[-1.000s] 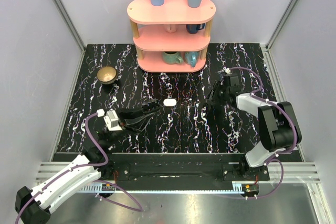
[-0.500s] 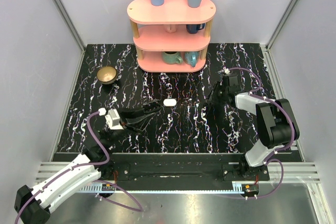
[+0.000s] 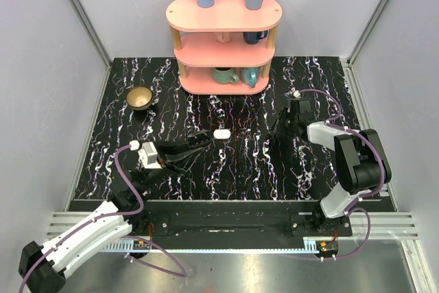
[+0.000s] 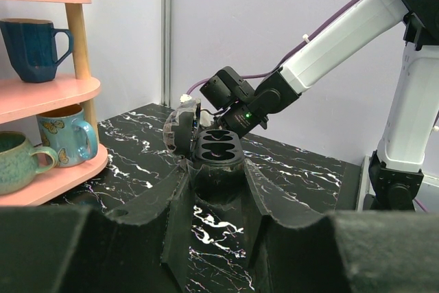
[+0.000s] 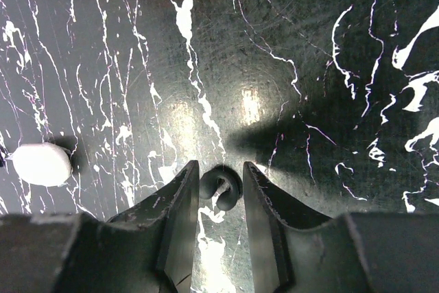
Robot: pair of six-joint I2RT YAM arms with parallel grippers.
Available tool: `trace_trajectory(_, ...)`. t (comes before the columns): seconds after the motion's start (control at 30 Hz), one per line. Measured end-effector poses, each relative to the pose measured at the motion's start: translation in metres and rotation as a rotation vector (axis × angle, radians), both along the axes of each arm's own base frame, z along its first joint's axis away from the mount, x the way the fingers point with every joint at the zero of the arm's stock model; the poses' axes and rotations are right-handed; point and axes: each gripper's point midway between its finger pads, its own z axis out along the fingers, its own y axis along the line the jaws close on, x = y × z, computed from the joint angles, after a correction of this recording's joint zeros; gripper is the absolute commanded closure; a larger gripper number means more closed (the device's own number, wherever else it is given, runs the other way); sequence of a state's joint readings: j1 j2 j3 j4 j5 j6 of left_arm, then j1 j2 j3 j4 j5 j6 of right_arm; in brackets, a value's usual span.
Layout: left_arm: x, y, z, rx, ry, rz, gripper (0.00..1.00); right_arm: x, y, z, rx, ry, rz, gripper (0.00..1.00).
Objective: Insert the wireless bluetooth earbuds into the charging case
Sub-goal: Move the right earbud to the center of the board.
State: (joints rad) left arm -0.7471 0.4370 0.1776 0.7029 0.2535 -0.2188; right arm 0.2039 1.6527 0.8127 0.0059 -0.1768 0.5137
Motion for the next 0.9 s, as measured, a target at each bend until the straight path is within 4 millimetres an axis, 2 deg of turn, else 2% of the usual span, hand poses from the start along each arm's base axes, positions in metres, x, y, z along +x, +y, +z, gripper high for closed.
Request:
trace_trajectory(0.3,0.0016,-0.0015,-0.0028,0.007,0.008,0.0,1.0,-0.002,-0.0002,-0.0081,-0.003,0.023,0.001,0.61)
trace_trajectory(0.9,0.0023,-0.0029,-0.005,0.007,0.026,-0.006,1.0,-0.0035,0.0037,-0.0095,0.015,0.03,0.016,0.67)
